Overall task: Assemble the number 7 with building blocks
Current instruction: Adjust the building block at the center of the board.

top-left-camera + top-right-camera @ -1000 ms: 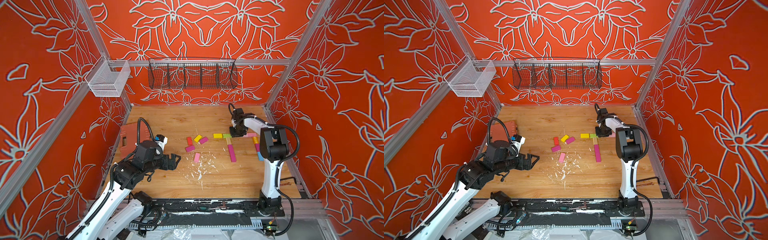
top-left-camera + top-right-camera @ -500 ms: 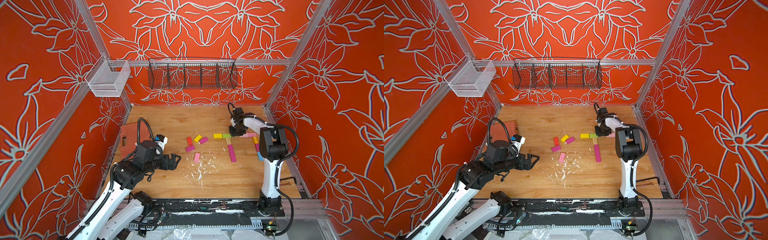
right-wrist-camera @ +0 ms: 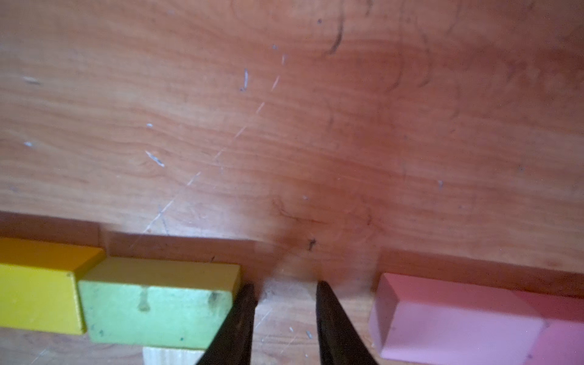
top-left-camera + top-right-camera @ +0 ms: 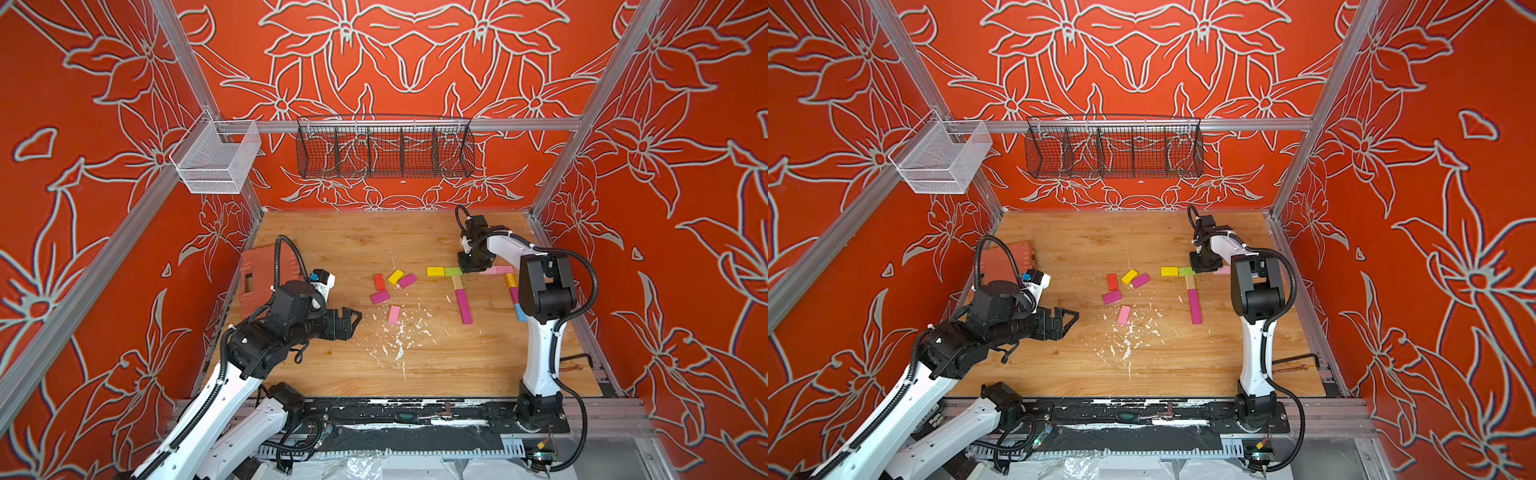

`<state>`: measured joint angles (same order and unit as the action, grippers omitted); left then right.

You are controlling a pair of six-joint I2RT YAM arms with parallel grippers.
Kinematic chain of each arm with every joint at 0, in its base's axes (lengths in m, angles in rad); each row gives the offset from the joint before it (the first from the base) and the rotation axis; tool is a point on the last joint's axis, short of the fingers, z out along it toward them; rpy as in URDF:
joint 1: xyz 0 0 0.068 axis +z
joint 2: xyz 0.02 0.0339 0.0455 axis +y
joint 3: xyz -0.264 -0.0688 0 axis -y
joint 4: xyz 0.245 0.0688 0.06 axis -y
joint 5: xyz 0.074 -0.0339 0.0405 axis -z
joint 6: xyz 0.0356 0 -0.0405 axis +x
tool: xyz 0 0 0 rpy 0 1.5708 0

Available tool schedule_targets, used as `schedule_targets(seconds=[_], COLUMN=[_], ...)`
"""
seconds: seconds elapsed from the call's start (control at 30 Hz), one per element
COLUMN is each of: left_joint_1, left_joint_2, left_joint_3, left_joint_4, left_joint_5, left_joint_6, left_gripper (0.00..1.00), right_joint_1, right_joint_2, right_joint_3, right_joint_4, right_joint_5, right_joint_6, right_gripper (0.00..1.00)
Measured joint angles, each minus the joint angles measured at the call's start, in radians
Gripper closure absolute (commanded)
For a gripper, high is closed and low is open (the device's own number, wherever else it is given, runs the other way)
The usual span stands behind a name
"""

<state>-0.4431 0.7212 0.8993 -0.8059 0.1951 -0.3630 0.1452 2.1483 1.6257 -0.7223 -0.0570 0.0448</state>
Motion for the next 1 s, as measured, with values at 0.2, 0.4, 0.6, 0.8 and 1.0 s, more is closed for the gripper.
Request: schedule_targets(seconds=[0.2, 0.4, 0.6, 0.8, 1.0], left_joint_1=[0.000, 0.000, 0.000, 0.000, 0.000], left_joint_2=[0.000, 0.000, 0.000, 0.000, 0.000], left_joint_3=[0.000, 0.000, 0.000, 0.000, 0.000], left_joint_4=[0.000, 0.000, 0.000, 0.000, 0.000], left_joint_5=[0.000, 0.000, 0.000, 0.000, 0.000], left_joint_6=[0.000, 0.000, 0.000, 0.000, 0.000], left_gripper=[0.03, 0.03, 0.03, 0.03, 0.03], right_joint_1=[0.000, 0.000, 0.000, 0.001, 0.002], right_joint_2=[0.000, -0.002, -0.003, -0.005, -0.010], right_joint_3=[0.000, -0.005, -0.008, -0.013, -0.019], right_joint_4=[0.000, 0.003, 0.007, 0.011, 0.018], right_joint_5=[-0.005, -0.008, -0.011, -0.012, -0.016], right_joint_6=[-0.009, -0.012, -0.013, -0.016, -0.022], right_gripper=[0.62, 0.61, 0.60, 0.59, 0.57])
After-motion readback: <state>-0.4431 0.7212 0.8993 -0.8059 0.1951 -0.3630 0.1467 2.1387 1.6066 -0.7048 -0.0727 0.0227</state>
